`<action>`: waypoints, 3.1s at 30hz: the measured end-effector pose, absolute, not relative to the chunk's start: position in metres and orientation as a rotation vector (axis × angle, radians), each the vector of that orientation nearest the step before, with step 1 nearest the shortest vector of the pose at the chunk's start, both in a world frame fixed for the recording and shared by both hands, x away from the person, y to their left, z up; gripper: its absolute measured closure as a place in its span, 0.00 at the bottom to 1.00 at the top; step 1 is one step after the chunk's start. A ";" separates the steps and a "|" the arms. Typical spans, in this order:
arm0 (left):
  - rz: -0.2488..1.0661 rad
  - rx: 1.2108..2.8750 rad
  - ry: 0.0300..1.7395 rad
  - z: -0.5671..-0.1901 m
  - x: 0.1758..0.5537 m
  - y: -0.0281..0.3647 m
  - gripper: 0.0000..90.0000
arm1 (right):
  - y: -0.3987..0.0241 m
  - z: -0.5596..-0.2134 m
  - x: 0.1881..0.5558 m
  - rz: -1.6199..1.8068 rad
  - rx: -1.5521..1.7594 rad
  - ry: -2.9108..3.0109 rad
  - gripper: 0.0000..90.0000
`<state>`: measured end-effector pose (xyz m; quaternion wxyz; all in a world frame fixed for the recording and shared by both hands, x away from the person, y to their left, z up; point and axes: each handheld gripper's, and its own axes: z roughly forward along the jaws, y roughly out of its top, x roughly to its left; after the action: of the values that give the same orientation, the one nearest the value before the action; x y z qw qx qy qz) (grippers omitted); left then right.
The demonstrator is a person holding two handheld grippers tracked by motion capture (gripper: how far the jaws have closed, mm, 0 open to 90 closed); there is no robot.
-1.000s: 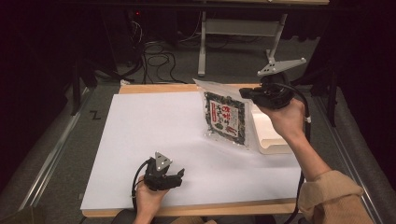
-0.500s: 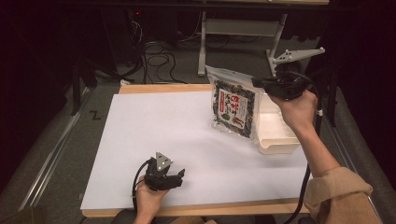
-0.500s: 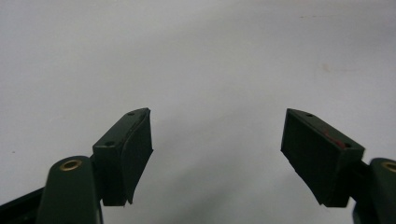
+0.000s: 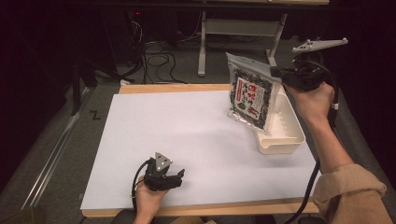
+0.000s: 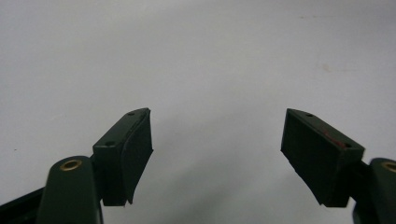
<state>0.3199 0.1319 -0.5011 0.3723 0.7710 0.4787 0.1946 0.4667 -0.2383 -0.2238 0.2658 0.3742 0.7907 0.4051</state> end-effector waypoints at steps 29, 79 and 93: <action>0.488 1.981 1.244 -0.503 0.320 0.133 0.28 | -0.310 -0.227 0.473 1.015 1.159 1.941 1.00; 0.519 1.953 1.282 -0.502 0.309 0.142 0.28 | -0.308 -0.281 0.507 0.842 1.187 2.092 1.00; 0.510 1.971 1.261 -0.504 0.315 0.135 0.28 | -0.342 -0.300 0.492 0.851 1.271 2.104 1.00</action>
<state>0.3155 0.1353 -0.5036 0.3646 0.7663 0.4904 0.1984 0.4918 -0.3422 -0.3005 0.2668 0.4709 0.7795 0.3154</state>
